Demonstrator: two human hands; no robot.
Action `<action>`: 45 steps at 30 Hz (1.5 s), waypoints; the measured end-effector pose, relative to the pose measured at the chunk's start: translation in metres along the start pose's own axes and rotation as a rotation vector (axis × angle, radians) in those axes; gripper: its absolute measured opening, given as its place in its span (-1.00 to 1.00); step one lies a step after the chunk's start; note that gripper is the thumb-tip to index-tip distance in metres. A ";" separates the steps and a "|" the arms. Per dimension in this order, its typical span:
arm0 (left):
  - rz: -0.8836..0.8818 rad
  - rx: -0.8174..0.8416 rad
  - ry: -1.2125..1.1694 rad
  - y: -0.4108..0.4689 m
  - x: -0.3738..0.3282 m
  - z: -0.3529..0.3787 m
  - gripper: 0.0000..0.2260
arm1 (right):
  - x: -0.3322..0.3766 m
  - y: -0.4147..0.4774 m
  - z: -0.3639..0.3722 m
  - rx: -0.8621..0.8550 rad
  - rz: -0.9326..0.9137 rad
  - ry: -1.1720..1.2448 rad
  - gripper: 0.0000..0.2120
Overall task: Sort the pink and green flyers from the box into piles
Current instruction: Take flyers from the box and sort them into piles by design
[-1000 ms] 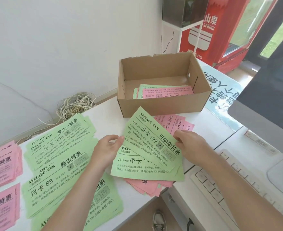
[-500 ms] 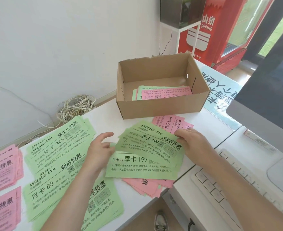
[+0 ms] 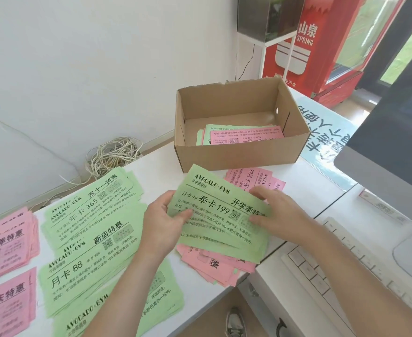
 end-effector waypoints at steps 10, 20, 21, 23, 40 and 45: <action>0.077 0.070 -0.144 -0.013 0.004 -0.007 -0.64 | 0.017 -0.030 -0.023 -0.253 -0.208 -0.132 -0.68; 0.020 -0.032 -0.248 0.005 0.017 0.007 -0.66 | 0.006 -0.022 0.001 -0.294 -0.004 0.450 -0.39; 0.010 -0.075 -0.265 0.007 0.019 0.006 -0.67 | 0.007 -0.022 0.003 -0.333 0.018 0.532 -0.36; 0.008 -0.123 -0.203 0.011 0.022 0.008 -0.71 | 0.008 -0.020 0.005 -0.409 0.039 0.564 -0.32; 0.060 -0.161 -0.161 -0.025 0.013 -0.064 -0.74 | 0.066 -0.012 -0.004 -0.141 0.002 0.494 -0.65; -0.028 -0.238 -0.230 -0.063 0.035 -0.136 -0.70 | 0.131 -0.019 0.018 -0.019 -0.065 0.419 -0.67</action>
Point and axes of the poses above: each hand's wrist, its own y-axis towards the middle knuckle, its own z-axis out of the palm, x = y × z, the point moved 4 cm from there along y, towards the middle knuckle
